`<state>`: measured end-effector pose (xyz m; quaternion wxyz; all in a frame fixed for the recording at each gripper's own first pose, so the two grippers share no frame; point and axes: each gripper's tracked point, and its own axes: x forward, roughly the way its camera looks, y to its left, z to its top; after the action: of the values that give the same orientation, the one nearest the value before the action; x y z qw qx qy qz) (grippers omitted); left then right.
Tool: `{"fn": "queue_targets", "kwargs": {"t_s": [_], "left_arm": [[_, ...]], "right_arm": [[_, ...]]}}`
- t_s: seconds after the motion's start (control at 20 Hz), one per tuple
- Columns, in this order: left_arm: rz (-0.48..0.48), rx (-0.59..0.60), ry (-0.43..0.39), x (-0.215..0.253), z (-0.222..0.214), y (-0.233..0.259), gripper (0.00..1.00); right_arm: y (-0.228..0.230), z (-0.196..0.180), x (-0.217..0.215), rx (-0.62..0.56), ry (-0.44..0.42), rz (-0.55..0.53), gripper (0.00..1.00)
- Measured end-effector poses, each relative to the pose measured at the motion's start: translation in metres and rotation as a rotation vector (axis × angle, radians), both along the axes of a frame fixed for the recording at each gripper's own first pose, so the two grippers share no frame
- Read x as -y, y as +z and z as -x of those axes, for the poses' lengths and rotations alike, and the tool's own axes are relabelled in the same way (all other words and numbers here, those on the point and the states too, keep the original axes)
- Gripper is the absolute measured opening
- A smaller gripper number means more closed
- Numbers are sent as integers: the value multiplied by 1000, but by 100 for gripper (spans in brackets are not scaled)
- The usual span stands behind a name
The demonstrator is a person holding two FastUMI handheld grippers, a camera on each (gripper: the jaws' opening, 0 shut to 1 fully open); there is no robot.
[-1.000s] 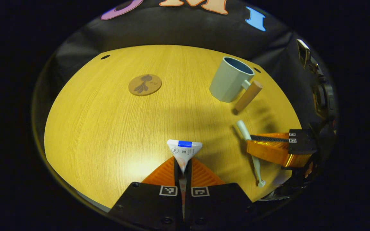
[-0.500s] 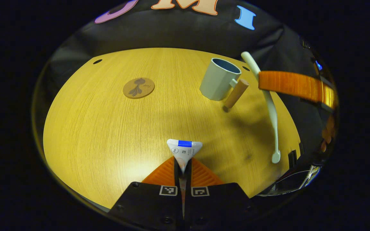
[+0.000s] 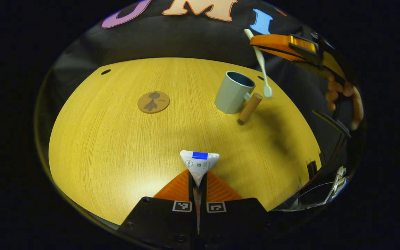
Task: Put the toothbrush and toothpaste on the desktop into the cup, then pick up the cup and place it on the coaster on the desktop.
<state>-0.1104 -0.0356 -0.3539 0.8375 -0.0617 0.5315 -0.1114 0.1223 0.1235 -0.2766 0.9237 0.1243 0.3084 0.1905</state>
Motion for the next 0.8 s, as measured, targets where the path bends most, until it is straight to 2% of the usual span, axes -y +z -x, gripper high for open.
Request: {"fn": "queue_targets", "kwargs": {"t_s": [0.15,0.3,0.6,0.8], "left_arm": [[-8,8,1,-5,3,2,1],[-8,13,11,-11,2,6,1],[12,32,18,-18,-8,20,1],[30,74,6,-14,-26,31,1]], "right_arm": [[-5,-32,10,71,-76,29,5],[-22,-47,13,87,-115,74,5],[-40,-54,13,134,-117,186,6],[-59,-34,16,68,-97,228,9]]}}
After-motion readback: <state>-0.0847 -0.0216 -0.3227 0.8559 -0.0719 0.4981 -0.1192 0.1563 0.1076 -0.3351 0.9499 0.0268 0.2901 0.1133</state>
